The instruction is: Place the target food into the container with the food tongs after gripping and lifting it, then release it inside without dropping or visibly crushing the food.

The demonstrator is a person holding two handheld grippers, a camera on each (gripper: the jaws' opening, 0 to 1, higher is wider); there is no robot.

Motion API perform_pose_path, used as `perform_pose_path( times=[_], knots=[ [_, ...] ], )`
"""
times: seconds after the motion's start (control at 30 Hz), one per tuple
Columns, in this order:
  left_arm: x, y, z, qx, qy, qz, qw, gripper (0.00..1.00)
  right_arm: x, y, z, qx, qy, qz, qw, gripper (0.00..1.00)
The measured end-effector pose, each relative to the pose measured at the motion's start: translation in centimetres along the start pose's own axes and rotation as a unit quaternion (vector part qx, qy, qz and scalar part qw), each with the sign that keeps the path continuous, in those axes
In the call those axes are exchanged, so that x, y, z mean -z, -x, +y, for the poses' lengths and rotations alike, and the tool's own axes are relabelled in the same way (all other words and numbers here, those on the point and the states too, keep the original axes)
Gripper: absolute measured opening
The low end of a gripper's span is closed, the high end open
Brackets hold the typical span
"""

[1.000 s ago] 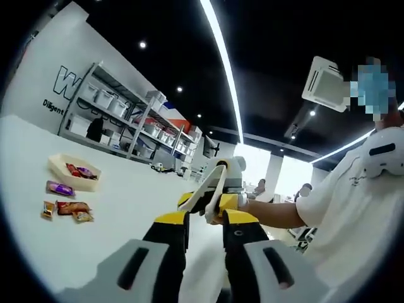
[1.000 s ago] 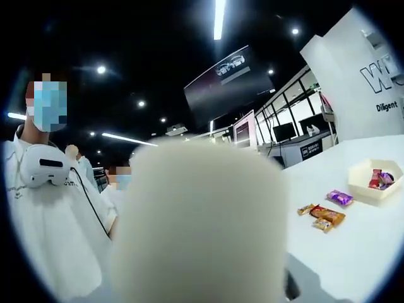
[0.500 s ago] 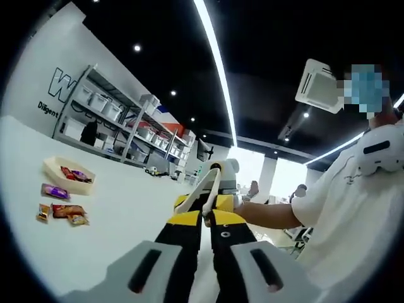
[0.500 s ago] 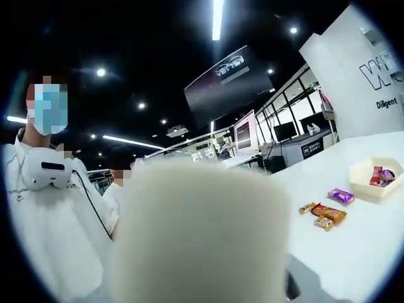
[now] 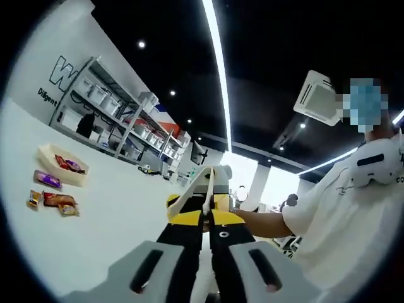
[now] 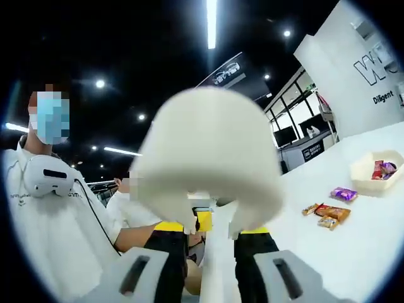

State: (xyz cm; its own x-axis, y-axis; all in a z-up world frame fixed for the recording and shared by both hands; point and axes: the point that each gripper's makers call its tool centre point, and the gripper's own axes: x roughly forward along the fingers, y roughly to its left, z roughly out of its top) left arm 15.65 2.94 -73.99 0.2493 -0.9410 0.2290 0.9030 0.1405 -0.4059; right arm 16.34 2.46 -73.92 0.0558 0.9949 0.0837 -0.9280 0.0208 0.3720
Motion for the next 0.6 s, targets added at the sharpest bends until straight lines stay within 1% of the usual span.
perform_pose_path(
  times=[0.07,0.17,0.23,0.3,0.33,0.4,0.43,0.5,0.57,0.6],
  knots=[
    [0.0,0.0,0.0,0.005,0.012,-0.004,0.9999,0.02,-0.4,-0.2,0.2,-0.004,-0.001,-0.010,0.9999,0.20],
    [0.0,-0.1,0.0,0.005,0.014,-0.005,0.9999,0.02,-0.7,-0.4,0.1,-0.002,0.005,-0.017,0.9998,0.20],
    [0.2,-0.3,-0.3,0.010,0.017,-0.001,0.9998,0.02,-0.8,-0.3,0.2,-0.007,-0.009,-0.020,0.9997,0.20],
    [0.4,-0.4,-0.4,0.011,0.017,0.005,0.9998,0.02,-0.7,-0.2,0.3,-0.009,-0.011,-0.017,0.9997,0.20],
    [0.5,-0.5,-0.4,0.012,0.019,0.008,0.9997,0.02,-0.7,-0.2,0.3,-0.010,-0.015,-0.017,0.9997,0.19],
    [0.5,-0.5,-0.4,0.014,0.021,0.008,0.9996,0.02,-0.6,-0.1,0.4,-0.011,-0.035,-0.014,0.9992,0.18],
    [0.5,-0.6,-0.4,0.013,0.022,0.009,0.9996,0.02,-0.5,-0.1,0.5,-0.014,-0.040,-0.013,0.9990,0.16],
    [0.8,-0.7,0.0,0.004,0.016,0.016,0.9997,0.02,-0.7,0.0,0.4,-0.005,-0.017,-0.023,0.9996,0.13],
    [1.0,-0.7,0.2,-0.002,0.018,0.020,0.9996,0.03,-0.4,0.0,0.6,-0.003,-0.015,-0.016,0.9997,0.11],
    [1.1,-0.7,0.3,-0.003,0.018,0.019,0.9997,0.03,-0.3,0.0,0.6,-0.004,-0.013,-0.018,0.9997,0.10]
  ],
)
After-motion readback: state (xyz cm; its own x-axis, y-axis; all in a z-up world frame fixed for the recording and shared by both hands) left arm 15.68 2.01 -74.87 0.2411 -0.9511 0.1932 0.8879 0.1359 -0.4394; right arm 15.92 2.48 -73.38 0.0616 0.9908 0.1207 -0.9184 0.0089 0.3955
